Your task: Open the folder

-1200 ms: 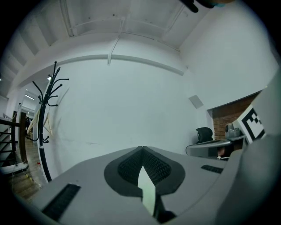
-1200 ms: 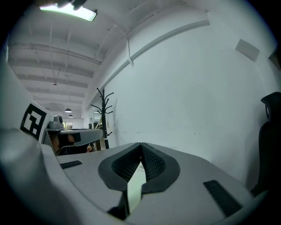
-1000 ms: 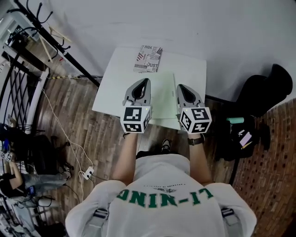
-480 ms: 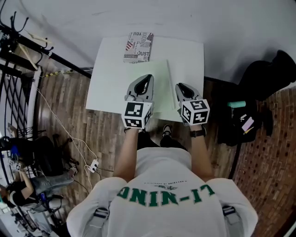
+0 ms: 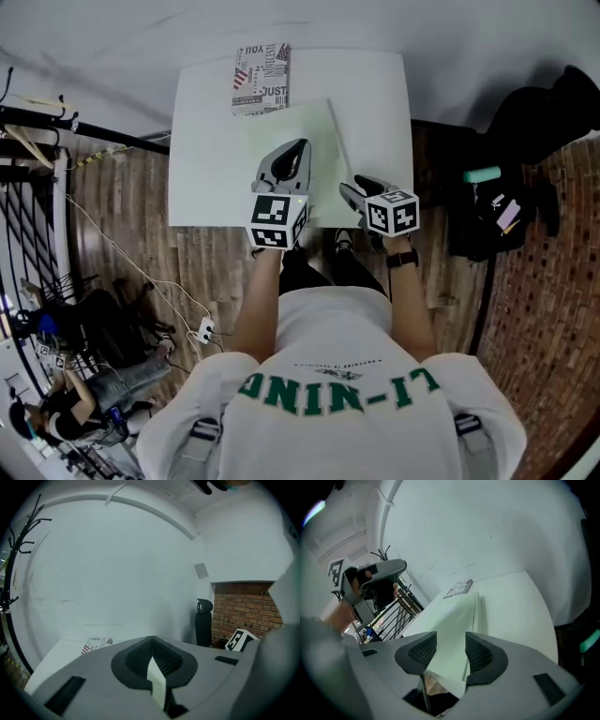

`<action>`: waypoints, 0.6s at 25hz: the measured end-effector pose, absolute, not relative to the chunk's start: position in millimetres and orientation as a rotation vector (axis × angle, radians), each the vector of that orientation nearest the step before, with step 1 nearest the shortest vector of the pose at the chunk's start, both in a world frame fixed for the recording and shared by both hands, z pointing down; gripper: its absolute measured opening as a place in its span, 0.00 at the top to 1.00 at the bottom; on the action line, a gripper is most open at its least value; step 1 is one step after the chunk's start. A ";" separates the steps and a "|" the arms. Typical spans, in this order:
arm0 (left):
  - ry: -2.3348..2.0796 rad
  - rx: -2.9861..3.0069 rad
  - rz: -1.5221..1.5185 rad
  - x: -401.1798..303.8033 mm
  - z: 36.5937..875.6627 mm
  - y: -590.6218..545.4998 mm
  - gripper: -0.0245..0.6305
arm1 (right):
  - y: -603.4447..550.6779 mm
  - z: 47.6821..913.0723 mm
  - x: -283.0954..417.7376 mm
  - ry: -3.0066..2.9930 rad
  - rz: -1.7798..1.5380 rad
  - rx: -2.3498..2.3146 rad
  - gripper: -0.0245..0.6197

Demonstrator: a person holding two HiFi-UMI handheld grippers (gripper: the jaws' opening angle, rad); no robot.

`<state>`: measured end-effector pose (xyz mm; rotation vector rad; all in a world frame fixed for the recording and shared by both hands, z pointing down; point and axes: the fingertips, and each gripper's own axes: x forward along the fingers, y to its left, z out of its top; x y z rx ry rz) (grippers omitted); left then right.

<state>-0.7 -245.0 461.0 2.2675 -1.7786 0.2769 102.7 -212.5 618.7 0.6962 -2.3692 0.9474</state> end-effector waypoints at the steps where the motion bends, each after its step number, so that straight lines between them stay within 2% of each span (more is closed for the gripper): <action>1: -1.765 2.269 0.282 -0.8 464.7 -245.9 0.94 | -208.1 626.8 104.3 -2.341 0.981 0.685 0.64; 15: -1.633 2.271 0.295 -6.6 501.7 -255.2 0.94 | -160.3 687.0 130.8 -2.068 1.321 0.740 0.61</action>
